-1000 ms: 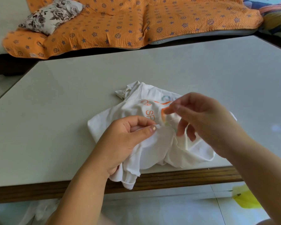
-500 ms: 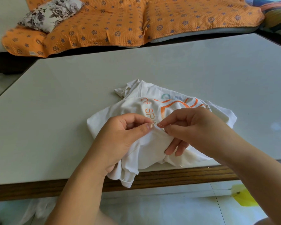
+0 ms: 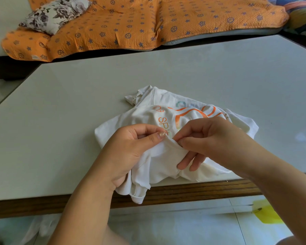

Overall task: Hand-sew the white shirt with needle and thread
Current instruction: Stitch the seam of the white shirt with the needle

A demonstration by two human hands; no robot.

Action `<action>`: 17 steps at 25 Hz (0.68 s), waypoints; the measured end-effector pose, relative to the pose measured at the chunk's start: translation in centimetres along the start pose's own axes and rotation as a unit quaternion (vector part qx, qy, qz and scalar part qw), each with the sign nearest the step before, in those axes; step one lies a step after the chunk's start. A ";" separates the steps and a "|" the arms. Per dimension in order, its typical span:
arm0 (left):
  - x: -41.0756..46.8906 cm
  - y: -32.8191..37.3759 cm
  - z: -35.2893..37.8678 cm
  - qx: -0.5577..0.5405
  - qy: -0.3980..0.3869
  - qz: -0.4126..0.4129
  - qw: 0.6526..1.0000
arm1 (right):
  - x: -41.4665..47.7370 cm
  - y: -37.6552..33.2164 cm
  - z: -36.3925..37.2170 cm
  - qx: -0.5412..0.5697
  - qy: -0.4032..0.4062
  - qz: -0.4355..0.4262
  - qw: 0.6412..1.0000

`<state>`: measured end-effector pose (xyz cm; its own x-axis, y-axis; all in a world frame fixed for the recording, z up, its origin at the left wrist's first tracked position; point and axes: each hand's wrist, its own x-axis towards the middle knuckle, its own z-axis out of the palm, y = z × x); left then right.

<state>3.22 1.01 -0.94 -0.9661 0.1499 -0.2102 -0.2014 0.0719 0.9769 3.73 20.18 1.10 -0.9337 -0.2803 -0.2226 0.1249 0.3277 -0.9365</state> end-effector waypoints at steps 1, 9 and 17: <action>0.0 0.0 0.0 -0.005 -0.001 -0.003 1.000 | 0.0 0.1 0.0 0.008 -0.002 -0.004 1.000; 0.0 0.0 0.2 -0.072 -0.024 -0.036 0.996 | 0.1 0.4 0.4 0.052 -0.005 -0.022 0.998; 0.0 -0.1 0.3 -0.092 -0.041 -0.039 0.994 | 0.1 0.5 0.8 0.080 0.023 -0.017 0.996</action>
<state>3.27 1.32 -1.10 -0.9314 0.2306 -0.2817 -0.3093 -0.0929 0.9464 3.94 19.53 0.38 -0.9523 -0.2454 -0.1812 0.1417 0.1704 -0.9751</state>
